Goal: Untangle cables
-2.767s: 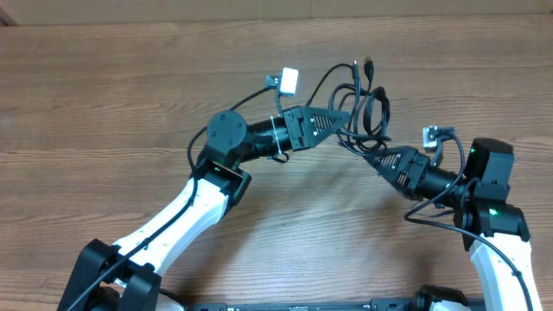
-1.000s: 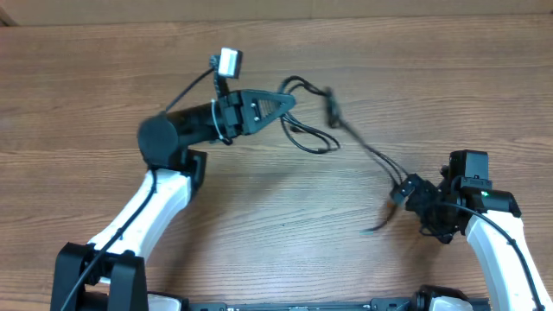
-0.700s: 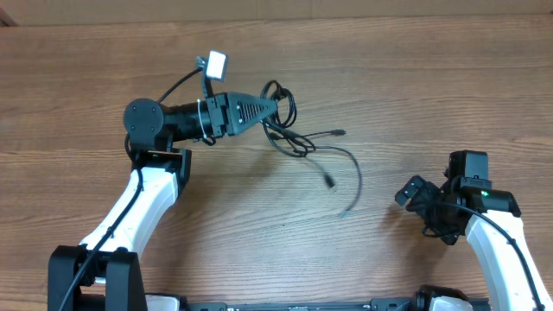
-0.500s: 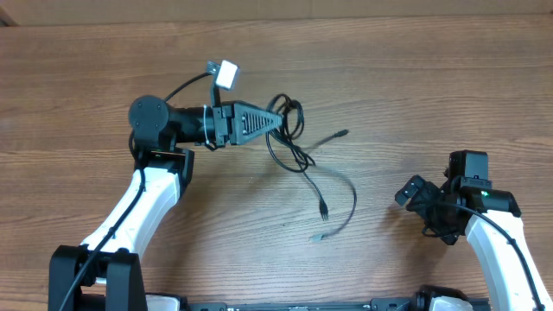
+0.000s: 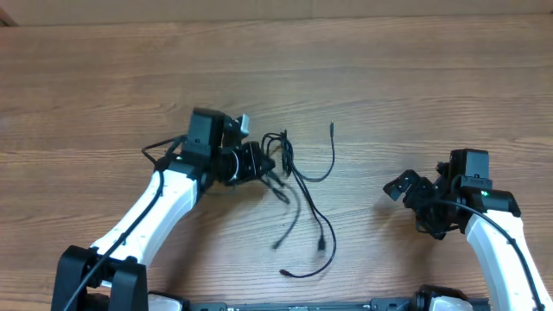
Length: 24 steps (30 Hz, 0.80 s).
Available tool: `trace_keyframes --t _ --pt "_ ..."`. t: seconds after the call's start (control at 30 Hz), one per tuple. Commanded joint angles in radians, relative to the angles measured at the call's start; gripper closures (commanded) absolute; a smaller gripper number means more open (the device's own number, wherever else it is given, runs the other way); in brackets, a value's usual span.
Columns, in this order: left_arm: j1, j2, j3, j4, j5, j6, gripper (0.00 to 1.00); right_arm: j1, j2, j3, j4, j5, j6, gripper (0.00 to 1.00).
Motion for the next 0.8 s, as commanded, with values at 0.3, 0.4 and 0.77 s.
trace_keyframes --t 0.3,0.4,0.77 --pt "-0.015 -0.119 0.002 -0.278 -0.332 0.595 0.96 -0.002 0.001 0.008 0.005 -0.014 0.002 0.00" --pt "-0.015 -0.241 0.002 -0.275 -0.351 0.598 0.96 -0.002 0.001 0.008 0.006 -0.014 0.002 0.00" --pt "-0.015 -0.412 0.002 -0.276 -0.351 0.583 0.96 -0.002 0.001 0.008 0.006 -0.014 0.002 0.00"
